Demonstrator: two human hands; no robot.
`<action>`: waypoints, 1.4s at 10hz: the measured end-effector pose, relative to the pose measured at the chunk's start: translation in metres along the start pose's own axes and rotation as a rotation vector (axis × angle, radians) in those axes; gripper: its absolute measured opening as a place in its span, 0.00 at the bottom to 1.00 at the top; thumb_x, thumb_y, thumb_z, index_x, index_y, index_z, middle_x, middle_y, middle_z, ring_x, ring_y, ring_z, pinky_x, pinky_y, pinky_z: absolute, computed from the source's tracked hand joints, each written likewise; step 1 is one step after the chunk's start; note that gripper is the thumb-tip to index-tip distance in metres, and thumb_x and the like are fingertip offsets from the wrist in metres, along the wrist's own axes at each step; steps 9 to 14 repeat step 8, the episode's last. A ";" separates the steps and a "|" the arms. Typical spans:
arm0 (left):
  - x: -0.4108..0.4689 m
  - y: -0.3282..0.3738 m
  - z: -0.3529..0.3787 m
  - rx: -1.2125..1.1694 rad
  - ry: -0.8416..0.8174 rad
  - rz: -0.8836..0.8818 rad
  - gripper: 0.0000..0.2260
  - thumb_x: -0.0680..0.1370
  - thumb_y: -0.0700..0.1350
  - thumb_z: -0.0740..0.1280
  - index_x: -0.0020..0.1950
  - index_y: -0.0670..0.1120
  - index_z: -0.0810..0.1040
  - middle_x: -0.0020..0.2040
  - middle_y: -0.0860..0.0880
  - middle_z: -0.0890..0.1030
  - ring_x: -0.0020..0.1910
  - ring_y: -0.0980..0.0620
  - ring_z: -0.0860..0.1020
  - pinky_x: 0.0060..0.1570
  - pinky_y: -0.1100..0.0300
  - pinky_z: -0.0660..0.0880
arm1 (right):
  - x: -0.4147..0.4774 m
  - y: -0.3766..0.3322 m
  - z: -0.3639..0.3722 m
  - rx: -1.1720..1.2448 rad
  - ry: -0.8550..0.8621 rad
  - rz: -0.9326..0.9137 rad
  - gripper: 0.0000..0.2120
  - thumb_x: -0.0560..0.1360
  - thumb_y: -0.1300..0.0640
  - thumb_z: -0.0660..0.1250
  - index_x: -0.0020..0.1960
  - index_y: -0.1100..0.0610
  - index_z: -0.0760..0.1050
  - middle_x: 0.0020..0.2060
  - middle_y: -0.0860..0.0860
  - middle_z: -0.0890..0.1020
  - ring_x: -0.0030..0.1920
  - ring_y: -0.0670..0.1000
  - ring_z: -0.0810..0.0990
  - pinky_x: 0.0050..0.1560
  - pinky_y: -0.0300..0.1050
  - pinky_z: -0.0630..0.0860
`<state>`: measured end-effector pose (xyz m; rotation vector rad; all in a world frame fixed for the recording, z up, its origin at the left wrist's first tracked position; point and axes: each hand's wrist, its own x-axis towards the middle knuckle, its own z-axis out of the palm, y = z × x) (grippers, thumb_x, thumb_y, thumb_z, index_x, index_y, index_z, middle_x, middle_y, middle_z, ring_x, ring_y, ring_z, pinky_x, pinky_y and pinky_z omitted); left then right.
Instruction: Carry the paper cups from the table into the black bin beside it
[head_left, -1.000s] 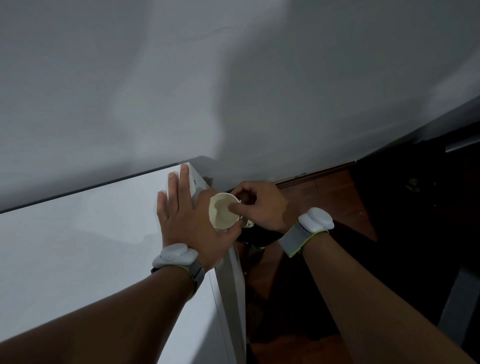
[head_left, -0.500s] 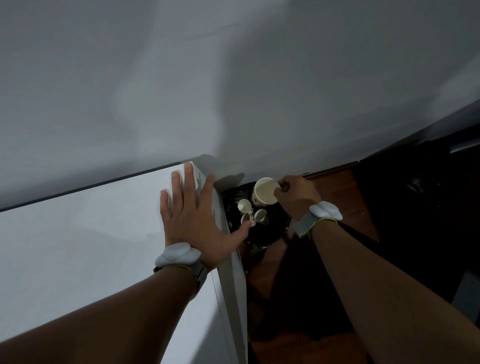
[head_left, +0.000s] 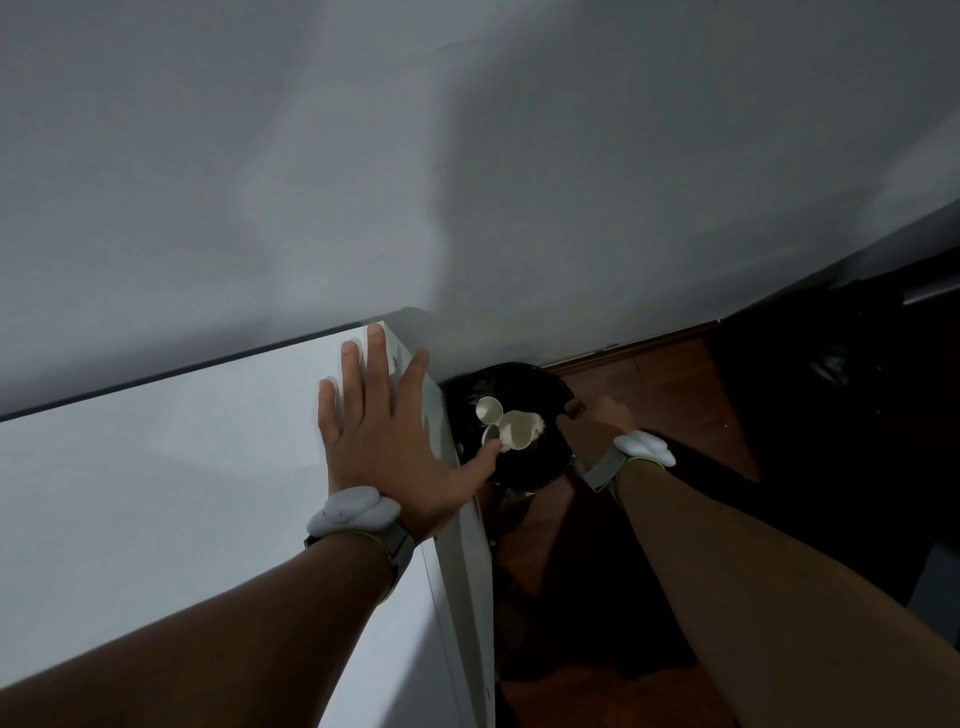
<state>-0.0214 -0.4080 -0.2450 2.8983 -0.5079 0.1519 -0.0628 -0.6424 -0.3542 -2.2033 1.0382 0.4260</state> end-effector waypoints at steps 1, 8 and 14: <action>0.000 0.000 0.000 0.002 0.001 0.000 0.49 0.69 0.79 0.63 0.82 0.52 0.66 0.88 0.44 0.53 0.86 0.40 0.50 0.81 0.37 0.50 | -0.006 0.014 0.000 0.003 -0.015 0.050 0.10 0.75 0.60 0.71 0.54 0.61 0.85 0.52 0.60 0.86 0.52 0.61 0.83 0.43 0.41 0.68; 0.013 0.004 -0.042 -0.122 -0.383 -0.090 0.59 0.63 0.89 0.49 0.86 0.56 0.56 0.88 0.48 0.42 0.86 0.43 0.39 0.81 0.38 0.39 | -0.122 0.008 -0.083 0.571 -0.168 0.177 0.11 0.80 0.50 0.69 0.44 0.55 0.79 0.40 0.54 0.83 0.33 0.52 0.79 0.29 0.39 0.73; 0.013 0.004 -0.042 -0.122 -0.383 -0.090 0.59 0.63 0.89 0.49 0.86 0.56 0.56 0.88 0.48 0.42 0.86 0.43 0.39 0.81 0.38 0.39 | -0.122 0.008 -0.083 0.571 -0.168 0.177 0.11 0.80 0.50 0.69 0.44 0.55 0.79 0.40 0.54 0.83 0.33 0.52 0.79 0.29 0.39 0.73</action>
